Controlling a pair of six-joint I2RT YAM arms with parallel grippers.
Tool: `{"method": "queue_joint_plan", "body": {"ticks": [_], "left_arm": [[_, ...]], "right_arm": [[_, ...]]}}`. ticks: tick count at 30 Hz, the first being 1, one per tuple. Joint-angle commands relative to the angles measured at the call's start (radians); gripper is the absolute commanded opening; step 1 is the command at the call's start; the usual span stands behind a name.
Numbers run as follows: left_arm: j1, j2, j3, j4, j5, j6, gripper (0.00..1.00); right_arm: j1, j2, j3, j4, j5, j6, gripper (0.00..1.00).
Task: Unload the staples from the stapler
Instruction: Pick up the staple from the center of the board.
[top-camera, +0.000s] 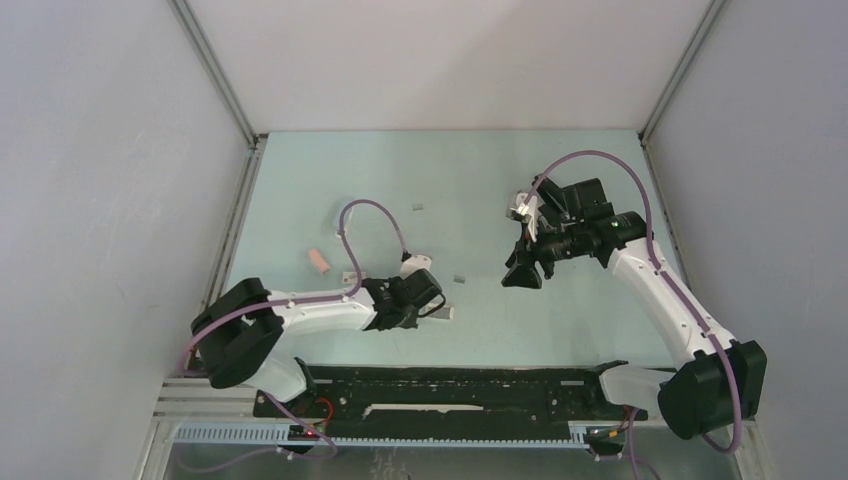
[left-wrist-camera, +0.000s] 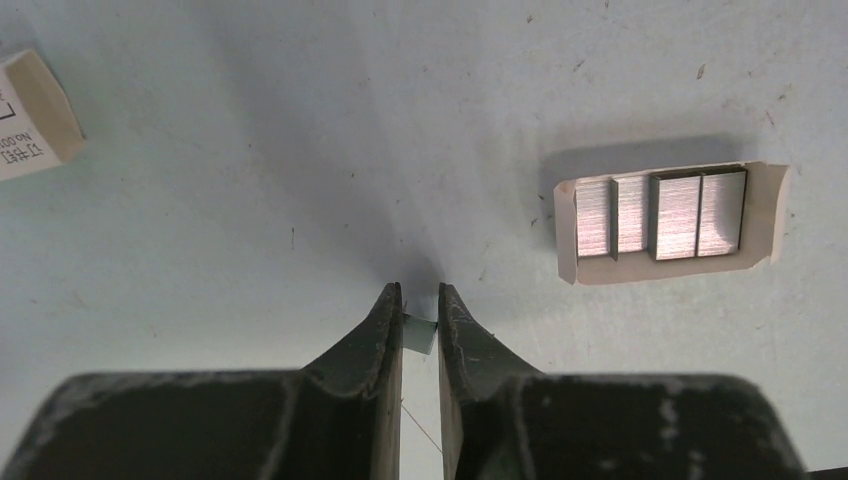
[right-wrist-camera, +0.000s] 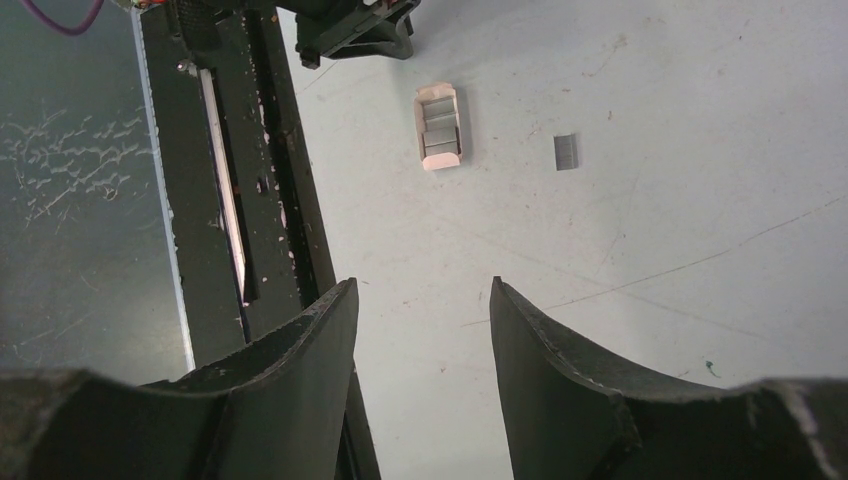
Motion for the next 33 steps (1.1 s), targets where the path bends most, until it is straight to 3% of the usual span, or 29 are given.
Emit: {"method": "queue_joint_plan", "body": {"ticks": [1,11,21,33], "left_arm": [[0.01,0.026,0.047,0.028,0.034,0.022,0.18],[0.014,0.028,0.032,0.034,0.054,0.015,0.31],[0.051,0.015,-0.028,0.092,0.115,-0.005,0.3],[0.053,0.023,0.003,0.027,0.138,0.036,0.32]], "right_arm": [[0.006,0.0,-0.004,0.012,0.001,-0.005,0.6],[0.004,-0.005,-0.005,0.011,0.002,-0.008,0.6],[0.003,-0.012,-0.003,0.008,-0.002,-0.012,0.6],[0.002,-0.019,-0.005,0.007,-0.009,-0.013,0.6]]}}
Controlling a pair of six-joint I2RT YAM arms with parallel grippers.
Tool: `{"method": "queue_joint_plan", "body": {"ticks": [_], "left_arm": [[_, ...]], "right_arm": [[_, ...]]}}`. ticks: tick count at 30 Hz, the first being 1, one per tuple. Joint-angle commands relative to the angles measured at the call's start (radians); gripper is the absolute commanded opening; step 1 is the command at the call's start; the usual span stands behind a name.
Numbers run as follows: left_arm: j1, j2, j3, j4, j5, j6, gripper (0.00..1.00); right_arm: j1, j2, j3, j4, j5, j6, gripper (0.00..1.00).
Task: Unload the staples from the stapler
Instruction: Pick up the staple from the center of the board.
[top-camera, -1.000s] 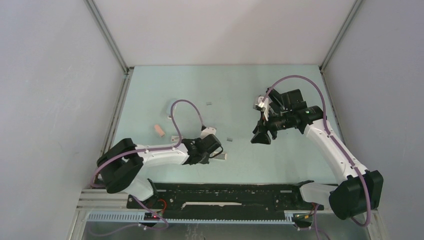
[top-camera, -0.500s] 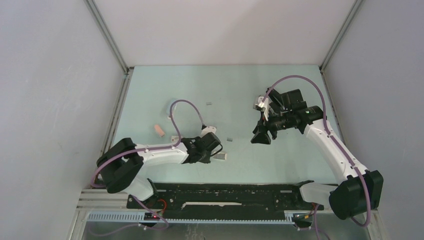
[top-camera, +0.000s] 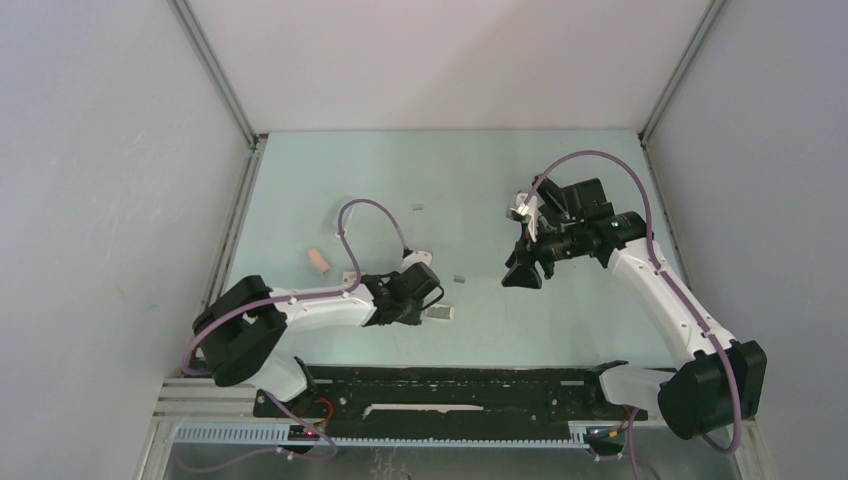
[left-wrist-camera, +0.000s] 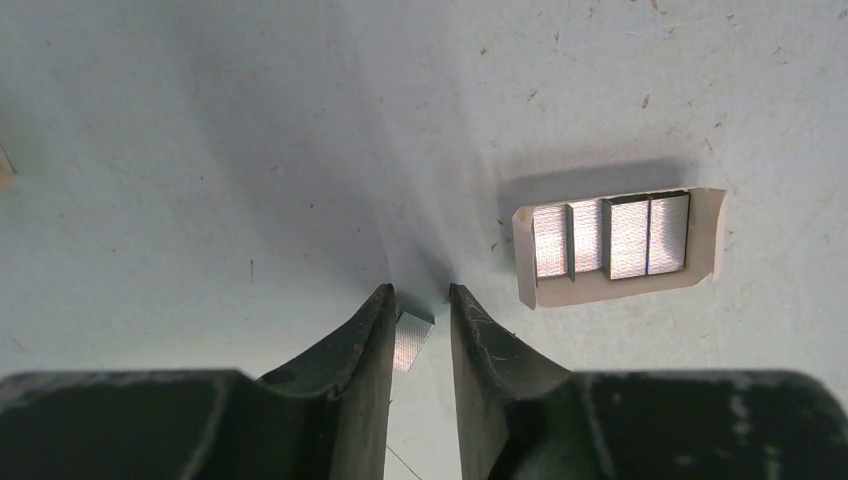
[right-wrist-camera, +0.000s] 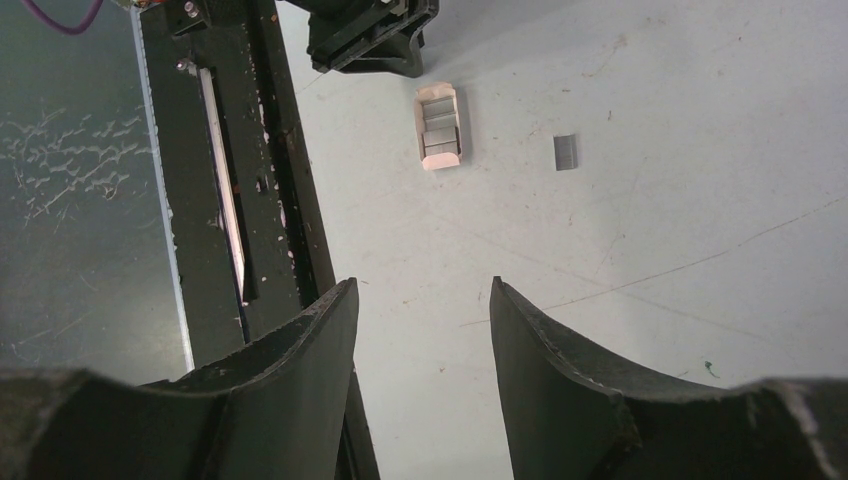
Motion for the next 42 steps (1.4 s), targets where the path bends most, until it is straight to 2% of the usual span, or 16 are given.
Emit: {"method": "queue_joint_plan", "body": {"ticks": [1,11,23,36,42], "left_arm": [[0.008,0.0,0.009,-0.053,0.053,0.036,0.33],[0.008,0.039,0.058,-0.13,0.105,0.122,0.31],[0.014,0.043,0.095,-0.179,0.09,0.16,0.32],[0.019,-0.099,0.079,-0.135,0.104,0.245,0.57],[0.033,-0.09,0.07,-0.142,0.178,0.316,0.59]], "right_arm": [[0.002,-0.019,-0.004,0.007,-0.008,-0.01,0.6],[0.002,-0.022,-0.004,0.005,-0.011,-0.012,0.6],[0.001,-0.022,-0.004,0.003,-0.014,-0.014,0.6],[0.0,-0.024,-0.004,0.0,-0.019,-0.019,0.6],[0.0,-0.024,-0.004,-0.002,-0.021,-0.02,0.6]]}}
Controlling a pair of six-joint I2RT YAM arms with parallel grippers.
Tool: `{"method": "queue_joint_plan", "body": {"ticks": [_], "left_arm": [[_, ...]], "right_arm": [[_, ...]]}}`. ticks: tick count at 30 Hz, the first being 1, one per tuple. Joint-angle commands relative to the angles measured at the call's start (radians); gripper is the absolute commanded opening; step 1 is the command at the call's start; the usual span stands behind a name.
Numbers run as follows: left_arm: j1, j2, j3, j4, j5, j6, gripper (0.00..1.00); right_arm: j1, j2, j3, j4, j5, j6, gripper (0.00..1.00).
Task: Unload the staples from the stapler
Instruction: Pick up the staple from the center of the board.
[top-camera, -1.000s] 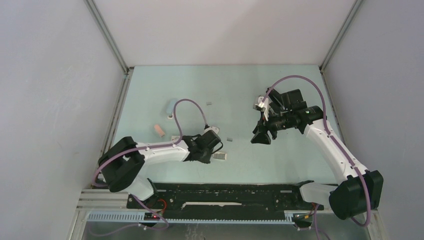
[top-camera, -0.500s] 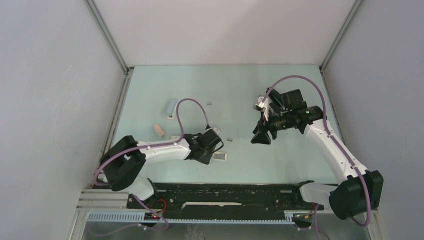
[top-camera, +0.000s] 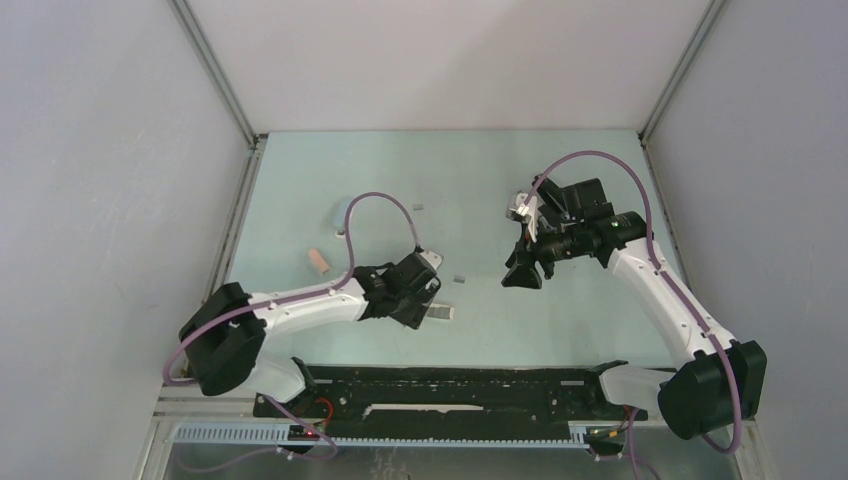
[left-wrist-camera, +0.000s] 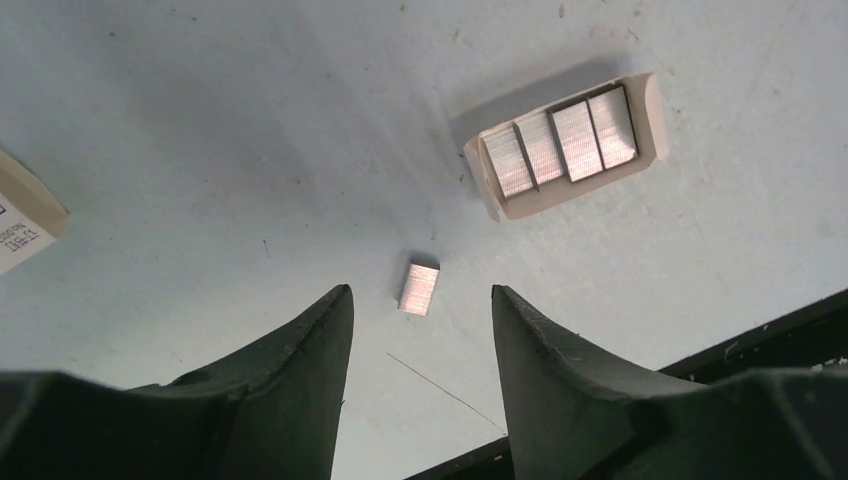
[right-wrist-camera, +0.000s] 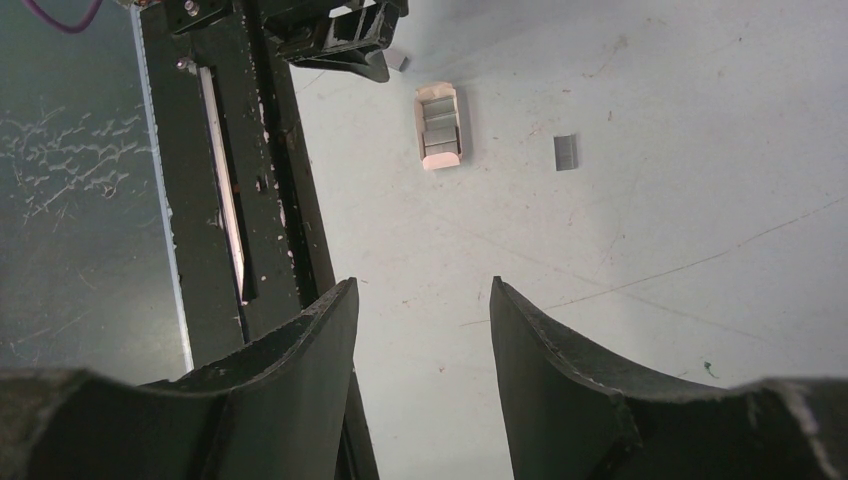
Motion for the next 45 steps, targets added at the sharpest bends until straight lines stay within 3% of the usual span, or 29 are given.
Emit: {"method": "queue_joint_plan", "body": {"ticks": [1,19,26,43,45], "left_arm": [[0.021,-0.011,-0.003,0.005,0.065,0.088,0.59],[0.054,0.121,0.049,-0.011,0.143,0.234,0.48],[0.055,0.143,0.065,-0.012,0.159,0.248,0.36],[0.055,0.167,0.079,-0.042,0.147,0.233,0.29],[0.054,0.159,0.077,-0.044,0.143,0.229,0.24]], "right_arm": [[0.0,-0.023,-0.004,0.0,-0.021,-0.016,0.6],[0.001,-0.023,-0.004,-0.003,-0.023,-0.019,0.6],[0.001,-0.024,-0.004,-0.003,-0.023,-0.02,0.6],[-0.003,-0.031,-0.004,-0.006,-0.028,-0.024,0.6],[-0.002,-0.031,-0.005,-0.007,-0.03,-0.023,0.6]]}}
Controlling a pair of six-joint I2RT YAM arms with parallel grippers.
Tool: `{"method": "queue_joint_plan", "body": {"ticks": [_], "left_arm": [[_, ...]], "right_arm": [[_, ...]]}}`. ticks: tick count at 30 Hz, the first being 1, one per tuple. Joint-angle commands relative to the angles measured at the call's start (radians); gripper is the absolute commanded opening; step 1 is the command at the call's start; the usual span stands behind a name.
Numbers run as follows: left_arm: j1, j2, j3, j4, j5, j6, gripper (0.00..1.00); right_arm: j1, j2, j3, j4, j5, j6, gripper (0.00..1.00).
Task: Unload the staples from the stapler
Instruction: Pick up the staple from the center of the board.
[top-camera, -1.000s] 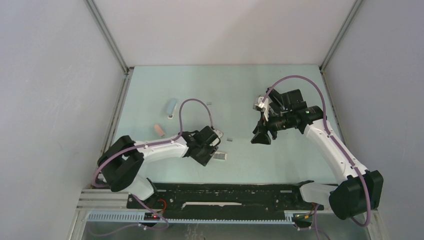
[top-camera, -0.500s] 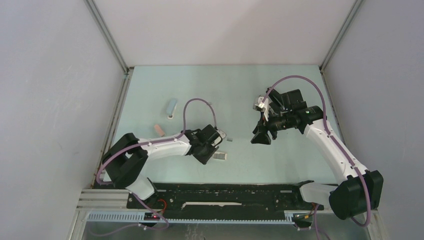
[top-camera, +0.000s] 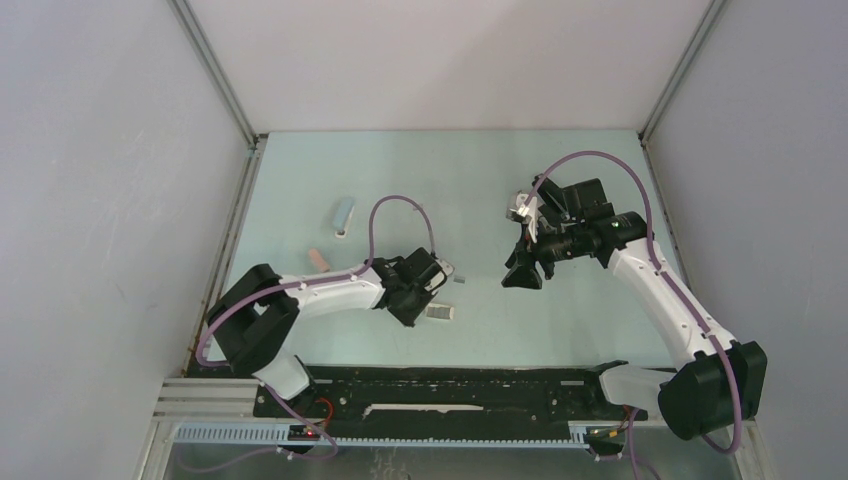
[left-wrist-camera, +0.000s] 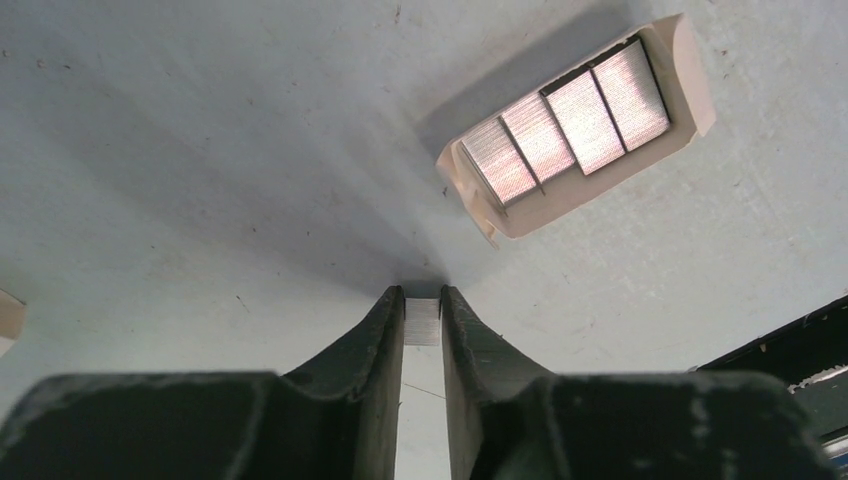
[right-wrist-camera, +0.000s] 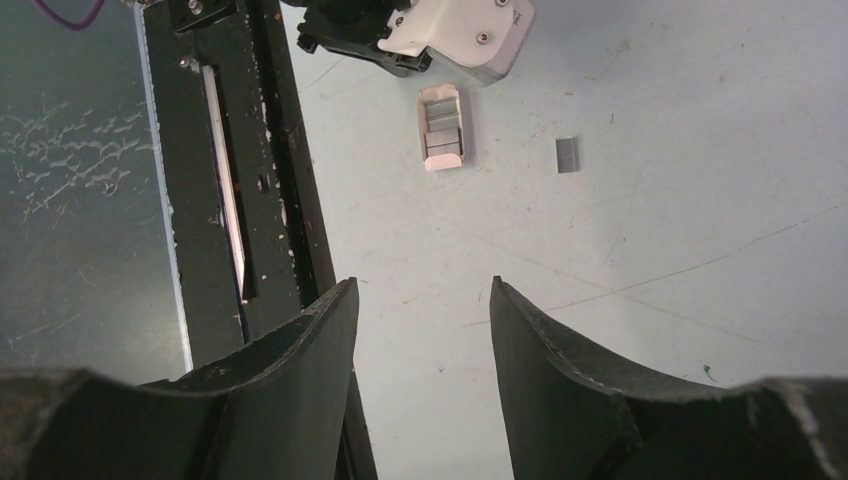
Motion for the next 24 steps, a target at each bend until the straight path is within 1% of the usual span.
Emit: {"method": "queue_joint_plan", "body": {"ticks": [1,3,7,11,16,21,24], "left_arm": [[0.005,-0.004,0.021,-0.021,-0.006,0.001,0.21],[0.005,-0.011,0.02,-0.023,-0.015,-0.005,0.14],[0.005,-0.021,0.024,-0.029,-0.041,-0.03,0.07],[0.004,-0.065,0.021,-0.022,-0.068,-0.072,0.06],[0.003,-0.18,-0.012,0.031,-0.063,-0.155,0.06],[-0.006,-0.301,-0.079,0.161,-0.038,-0.256,0.06],[-0.026,-0.339,-0.109,0.229,-0.057,-0.314,0.06]], "right_arm": [[-0.002,-0.031,-0.005,-0.002,-0.023,-0.012,0.6],[-0.002,-0.031,-0.004,-0.003,-0.025,-0.012,0.6],[-0.003,-0.031,-0.004,-0.002,-0.025,-0.012,0.6],[-0.004,-0.033,-0.003,-0.003,-0.025,-0.013,0.6],[-0.004,-0.033,-0.004,-0.004,-0.026,-0.014,0.6],[-0.005,-0.034,-0.004,-0.004,-0.026,-0.014,0.6],[-0.004,-0.034,-0.004,-0.004,-0.027,-0.014,0.6]]}}
